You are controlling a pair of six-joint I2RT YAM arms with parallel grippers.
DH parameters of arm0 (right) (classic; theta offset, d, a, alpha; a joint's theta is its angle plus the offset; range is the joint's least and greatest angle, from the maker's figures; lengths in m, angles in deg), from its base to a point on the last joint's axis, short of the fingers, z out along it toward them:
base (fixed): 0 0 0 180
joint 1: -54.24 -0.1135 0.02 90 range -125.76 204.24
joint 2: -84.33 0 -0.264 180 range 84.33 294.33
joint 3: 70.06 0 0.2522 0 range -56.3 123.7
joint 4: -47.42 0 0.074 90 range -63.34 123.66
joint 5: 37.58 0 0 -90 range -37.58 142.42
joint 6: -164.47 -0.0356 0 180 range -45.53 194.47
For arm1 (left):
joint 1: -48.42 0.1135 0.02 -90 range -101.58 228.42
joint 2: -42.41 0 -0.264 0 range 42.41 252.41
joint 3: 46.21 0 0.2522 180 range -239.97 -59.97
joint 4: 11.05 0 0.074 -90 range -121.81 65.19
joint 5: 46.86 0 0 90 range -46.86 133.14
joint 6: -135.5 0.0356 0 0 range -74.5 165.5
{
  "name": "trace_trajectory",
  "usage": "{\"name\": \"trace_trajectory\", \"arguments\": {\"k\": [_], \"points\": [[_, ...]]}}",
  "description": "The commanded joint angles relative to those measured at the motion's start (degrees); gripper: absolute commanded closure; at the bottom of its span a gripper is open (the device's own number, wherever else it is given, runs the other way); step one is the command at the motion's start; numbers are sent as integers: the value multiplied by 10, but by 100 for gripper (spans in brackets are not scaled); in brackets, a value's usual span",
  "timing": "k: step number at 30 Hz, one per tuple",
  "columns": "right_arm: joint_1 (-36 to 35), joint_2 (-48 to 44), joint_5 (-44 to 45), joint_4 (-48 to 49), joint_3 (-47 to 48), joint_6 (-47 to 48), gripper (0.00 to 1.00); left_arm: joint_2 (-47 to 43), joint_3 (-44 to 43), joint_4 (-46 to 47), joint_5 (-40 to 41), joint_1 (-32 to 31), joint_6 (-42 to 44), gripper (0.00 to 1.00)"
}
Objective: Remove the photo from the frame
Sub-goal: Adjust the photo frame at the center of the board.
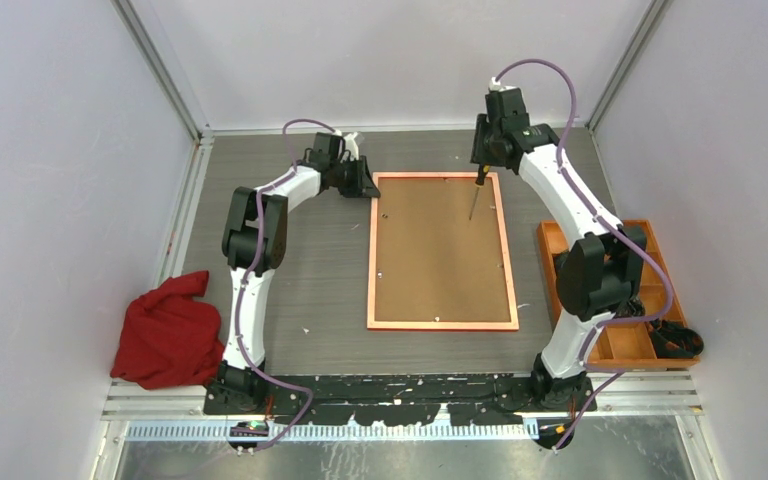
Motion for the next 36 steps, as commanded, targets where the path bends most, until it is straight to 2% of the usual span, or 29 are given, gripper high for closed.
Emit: {"name": "trace_trajectory", "arguments": {"k": [1, 7, 16, 23, 26, 28, 33, 36], "points": [[-1, -24, 53, 48, -5, 52, 99, 40, 47, -54, 28, -10, 36, 100], [31, -26, 32, 34, -13, 53, 99, 31, 58, -49, 32, -10, 43, 100], [134, -47, -68, 36, -46, 35, 99, 12, 67, -67, 5, 2, 41, 100], [143, -52, -92, 34, -47, 30, 99, -24, 46, -125, 20, 11, 53, 99], [142, -47, -92, 28, -44, 33, 99, -46, 30, -140, 26, 13, 62, 75], [143, -47, -92, 23, -41, 33, 99, -62, 23, -145, 30, 13, 65, 64], [142, -56, -110, 15, -38, 34, 99, -97, 16, -162, 59, 13, 76, 47], [142, -60, -117, 5, -32, 37, 99, -117, 30, -163, 64, 13, 87, 42]]}}
